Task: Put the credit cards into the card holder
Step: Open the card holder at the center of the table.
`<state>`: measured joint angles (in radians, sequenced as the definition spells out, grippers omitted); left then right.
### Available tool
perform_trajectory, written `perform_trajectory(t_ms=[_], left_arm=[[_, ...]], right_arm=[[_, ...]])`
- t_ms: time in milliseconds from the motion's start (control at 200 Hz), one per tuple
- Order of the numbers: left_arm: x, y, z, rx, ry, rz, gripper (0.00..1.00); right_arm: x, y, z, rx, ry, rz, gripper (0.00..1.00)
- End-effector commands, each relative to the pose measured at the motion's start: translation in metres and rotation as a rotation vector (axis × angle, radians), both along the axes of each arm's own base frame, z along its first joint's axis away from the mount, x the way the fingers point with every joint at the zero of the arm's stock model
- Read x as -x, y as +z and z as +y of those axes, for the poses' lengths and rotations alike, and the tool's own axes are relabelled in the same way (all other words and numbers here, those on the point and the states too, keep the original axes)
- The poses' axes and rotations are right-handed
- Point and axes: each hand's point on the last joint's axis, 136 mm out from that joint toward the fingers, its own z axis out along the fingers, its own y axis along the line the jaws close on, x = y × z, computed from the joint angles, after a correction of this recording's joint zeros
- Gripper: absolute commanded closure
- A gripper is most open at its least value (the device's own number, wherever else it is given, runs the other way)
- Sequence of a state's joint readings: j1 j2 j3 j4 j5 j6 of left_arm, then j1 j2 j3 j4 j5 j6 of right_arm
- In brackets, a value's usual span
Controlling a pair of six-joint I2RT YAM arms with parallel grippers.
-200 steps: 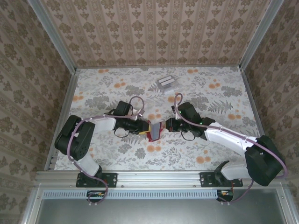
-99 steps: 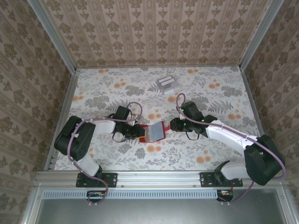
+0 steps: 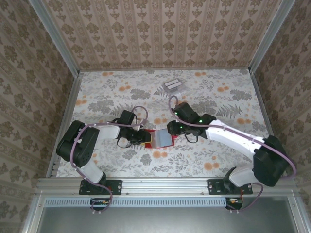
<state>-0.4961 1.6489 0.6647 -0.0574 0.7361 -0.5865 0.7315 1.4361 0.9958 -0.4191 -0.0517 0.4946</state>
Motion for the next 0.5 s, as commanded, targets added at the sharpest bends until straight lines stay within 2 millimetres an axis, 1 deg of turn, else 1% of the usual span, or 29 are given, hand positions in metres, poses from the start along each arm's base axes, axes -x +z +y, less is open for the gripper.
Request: perform_trajectory(t_ms=[0,70,125,175,190,220,325,450,460,495], left_arm=[[0.001,-0.001,0.003,0.024,0.024,0.015,0.73],[-0.001,0.002,0.003,0.045,0.038,0.017,0.7],[-0.002,0.004,0.004,0.056,0.045,0.013,0.65],[-0.001,0.007,0.005,0.063,0.045,0.009,0.61],[-0.006,0.008,0.011,0.064,0.071,0.007,0.59],[-0.008,0.009,0.013,0.066,0.081,0.005,0.57],[-0.008,0.014,0.02,0.067,0.102,-0.004,0.51],[-0.01,0.021,0.029,0.077,0.129,-0.03,0.49],[-0.01,0.021,0.03,0.076,0.132,-0.031,0.49],[-0.01,0.022,0.033,0.077,0.141,-0.034,0.49]], right_arm=[[0.009,-0.018,0.03,-0.004,0.098,0.075,0.72],[0.005,-0.034,0.034,0.032,0.095,0.103,0.73],[0.001,-0.05,0.034,0.071,0.08,0.128,0.73],[-0.001,-0.062,0.034,0.102,0.071,0.154,0.7],[-0.002,-0.065,0.034,0.112,0.07,0.163,0.7],[-0.002,-0.071,0.034,0.136,0.066,0.175,0.69],[-0.002,-0.081,0.039,0.186,0.068,0.193,0.68],[-0.003,-0.087,0.044,0.211,0.052,0.21,0.56],[0.0,-0.089,0.041,0.228,0.051,0.227,0.55],[0.001,-0.091,0.041,0.24,0.053,0.235,0.54]])
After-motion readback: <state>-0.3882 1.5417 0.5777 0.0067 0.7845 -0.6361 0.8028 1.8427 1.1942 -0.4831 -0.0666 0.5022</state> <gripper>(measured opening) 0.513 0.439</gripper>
